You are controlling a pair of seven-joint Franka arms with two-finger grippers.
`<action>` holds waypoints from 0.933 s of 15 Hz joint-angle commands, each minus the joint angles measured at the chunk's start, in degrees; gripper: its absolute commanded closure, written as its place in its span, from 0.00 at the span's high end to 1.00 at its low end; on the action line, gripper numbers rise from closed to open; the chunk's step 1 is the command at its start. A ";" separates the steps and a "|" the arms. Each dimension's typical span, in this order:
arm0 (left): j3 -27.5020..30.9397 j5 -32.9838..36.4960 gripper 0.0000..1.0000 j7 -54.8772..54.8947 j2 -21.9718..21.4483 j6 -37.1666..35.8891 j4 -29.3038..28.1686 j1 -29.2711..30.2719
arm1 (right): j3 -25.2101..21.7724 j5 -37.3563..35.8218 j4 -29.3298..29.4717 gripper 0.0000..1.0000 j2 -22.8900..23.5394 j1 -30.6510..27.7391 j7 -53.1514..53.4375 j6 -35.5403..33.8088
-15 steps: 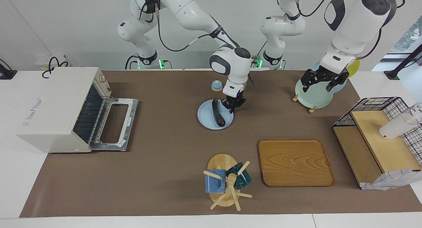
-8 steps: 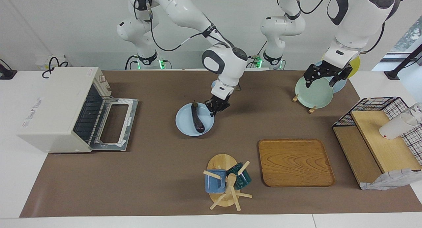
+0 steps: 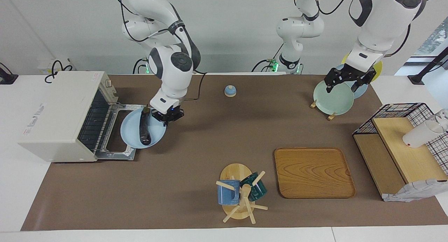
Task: Put eggplant into oven
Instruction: 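Carry the eggplant into the oven while the left gripper withdraws, then release the eggplant inside the oven and pull the right gripper out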
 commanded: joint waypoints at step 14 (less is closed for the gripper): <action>0.33 -2.42 1.00 0.70 1.91 -7.72 6.18 -0.05 | 1.04 2.74 -7.51 0.00 -4.29 -17.08 -14.85 0.87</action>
